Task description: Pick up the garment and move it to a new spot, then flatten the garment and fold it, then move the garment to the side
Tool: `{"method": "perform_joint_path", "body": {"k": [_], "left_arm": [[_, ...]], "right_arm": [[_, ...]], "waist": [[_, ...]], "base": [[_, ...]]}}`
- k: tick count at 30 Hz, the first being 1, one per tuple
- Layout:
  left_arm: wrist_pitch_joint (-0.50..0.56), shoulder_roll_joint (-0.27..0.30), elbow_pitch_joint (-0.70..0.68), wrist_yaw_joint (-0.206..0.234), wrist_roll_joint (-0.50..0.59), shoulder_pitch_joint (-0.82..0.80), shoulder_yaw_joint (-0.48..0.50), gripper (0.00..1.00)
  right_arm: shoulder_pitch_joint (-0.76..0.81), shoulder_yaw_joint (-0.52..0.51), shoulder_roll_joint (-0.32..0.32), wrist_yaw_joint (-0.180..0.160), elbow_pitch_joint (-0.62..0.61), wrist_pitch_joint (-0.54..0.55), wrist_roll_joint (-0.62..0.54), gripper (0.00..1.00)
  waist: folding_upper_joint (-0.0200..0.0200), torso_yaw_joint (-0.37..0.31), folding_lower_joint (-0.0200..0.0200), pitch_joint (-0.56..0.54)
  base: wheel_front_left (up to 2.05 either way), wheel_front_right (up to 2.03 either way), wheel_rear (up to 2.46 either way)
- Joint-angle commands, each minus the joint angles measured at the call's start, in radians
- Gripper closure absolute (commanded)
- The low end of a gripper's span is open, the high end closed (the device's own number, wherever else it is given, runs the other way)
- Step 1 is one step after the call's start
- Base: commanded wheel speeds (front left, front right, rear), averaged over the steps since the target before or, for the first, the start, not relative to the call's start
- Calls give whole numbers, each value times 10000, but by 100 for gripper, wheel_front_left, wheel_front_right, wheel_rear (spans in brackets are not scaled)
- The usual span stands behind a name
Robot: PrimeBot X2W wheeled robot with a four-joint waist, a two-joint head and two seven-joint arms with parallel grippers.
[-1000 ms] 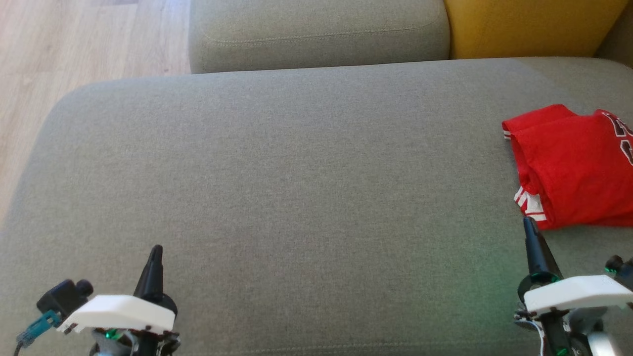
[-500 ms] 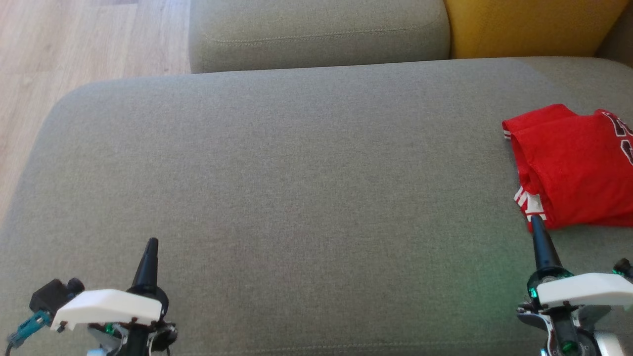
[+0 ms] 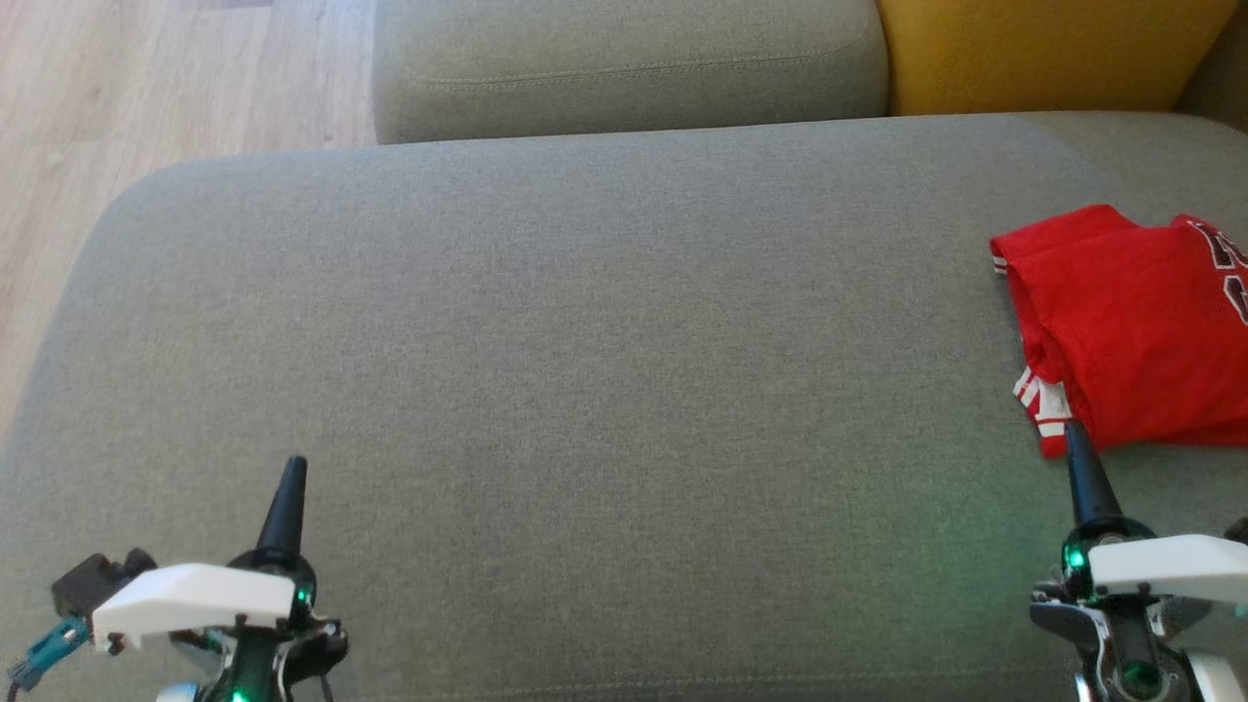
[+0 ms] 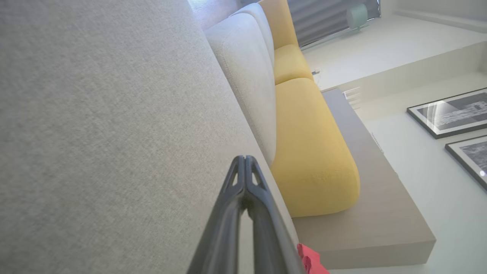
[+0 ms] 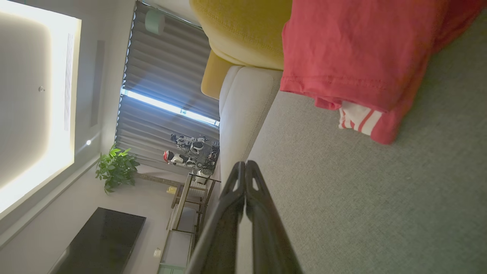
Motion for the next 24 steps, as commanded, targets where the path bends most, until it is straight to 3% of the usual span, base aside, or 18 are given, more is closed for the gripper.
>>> {"method": "perform_joint_path", "body": {"k": [1,24], "left_arm": [[62,79,-295,-110,-218,-560,429,100],[721,-222,-174,-601,-2626,-885,1175,100]], "right_arm": [[-611,112,-7,27,-268,53,271,100],[-961,-163,43,33,191,145,2929,100]], "waist": [[0,0,0,0],[0,4,0,11]], "base": [[0,0,0],[0,0,0]]}}
